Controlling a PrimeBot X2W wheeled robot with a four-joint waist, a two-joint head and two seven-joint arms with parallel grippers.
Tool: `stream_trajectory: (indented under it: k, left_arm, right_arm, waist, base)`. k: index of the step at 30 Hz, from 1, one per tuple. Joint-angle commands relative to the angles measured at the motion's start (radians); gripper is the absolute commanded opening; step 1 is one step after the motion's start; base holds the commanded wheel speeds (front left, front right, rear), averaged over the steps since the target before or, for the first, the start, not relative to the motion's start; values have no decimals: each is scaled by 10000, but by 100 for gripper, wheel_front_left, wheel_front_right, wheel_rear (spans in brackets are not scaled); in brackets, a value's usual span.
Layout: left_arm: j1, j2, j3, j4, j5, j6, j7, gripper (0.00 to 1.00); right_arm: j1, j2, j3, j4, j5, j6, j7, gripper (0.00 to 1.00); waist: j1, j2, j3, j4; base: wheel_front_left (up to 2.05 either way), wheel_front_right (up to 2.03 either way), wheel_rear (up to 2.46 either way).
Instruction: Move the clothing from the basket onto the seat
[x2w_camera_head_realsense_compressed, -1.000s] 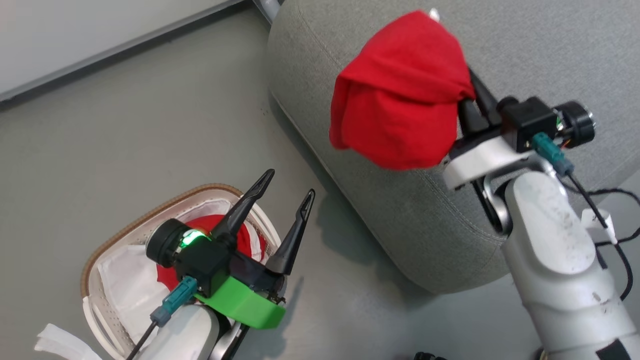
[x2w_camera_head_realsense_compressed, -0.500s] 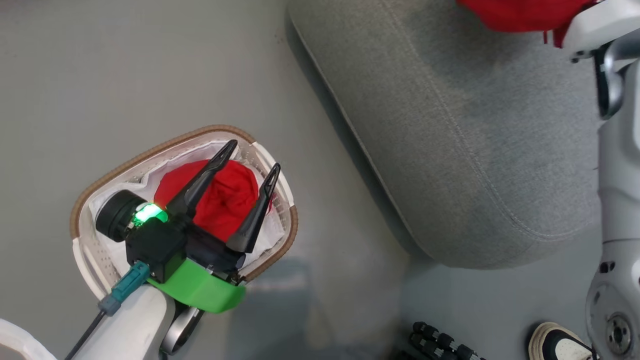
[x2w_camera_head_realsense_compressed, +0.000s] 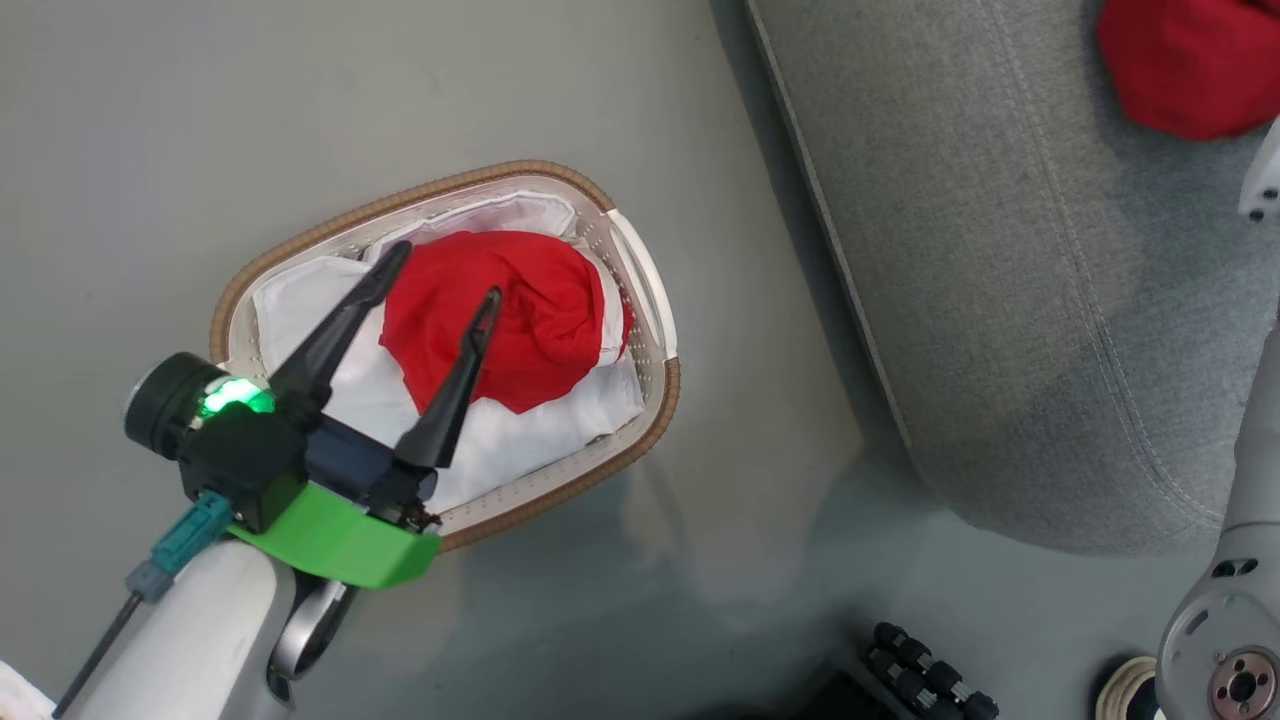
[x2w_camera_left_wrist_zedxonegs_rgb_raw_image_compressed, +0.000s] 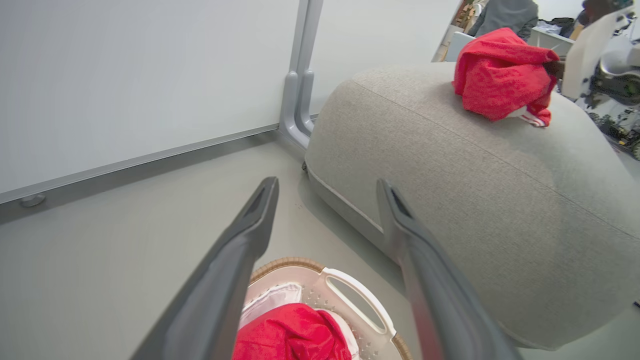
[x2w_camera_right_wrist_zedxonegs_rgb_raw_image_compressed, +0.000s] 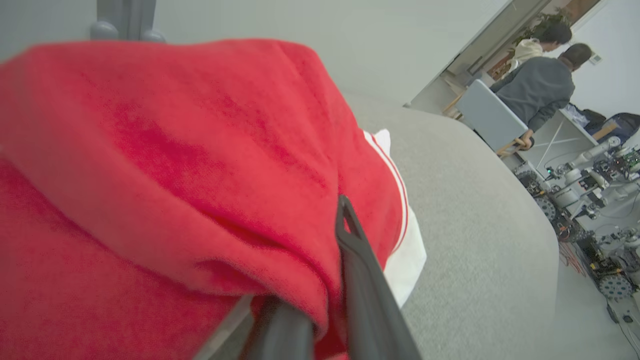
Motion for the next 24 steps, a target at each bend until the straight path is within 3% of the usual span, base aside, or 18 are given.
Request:
stream_trajectory:
  k: [1,6,12,16,24]
  left_arm:
    - [-199,38,169,41,5,-47,5,100]
    - [-64,7,654,400,95,-47,5,100]
    - [427,-500,1214,956,112,-47,3,100]
    - [753,-917,1754,1260,232,-47,5,100]
    - [1272,-1450,2705,2104,466,-48,5,100]
  right_arm:
    - [196,-39,-228,65,-66,-15,-170,100]
    - [823,84,-511,678,-211,-15,-862,100]
    - [2065,138,-26,1150,14,-15,-1357,100]
    - [2821,168,935,766,595,-15,-1411,100]
    - [4243,192,3733,-708,3199,-15,-1416,100]
  waist:
    - [-2,-1,35,172]
    - [-2,-1,-453,171]
    - [-2,-1,-1427,206]
    - [-2,-1,-2074,298]
    - [-2,-1,-2908,751]
  base:
    - [0,0,0]
    - [0,0,0]
    - [0,0,0]
    - [0,0,0]
    - [0,0,0]
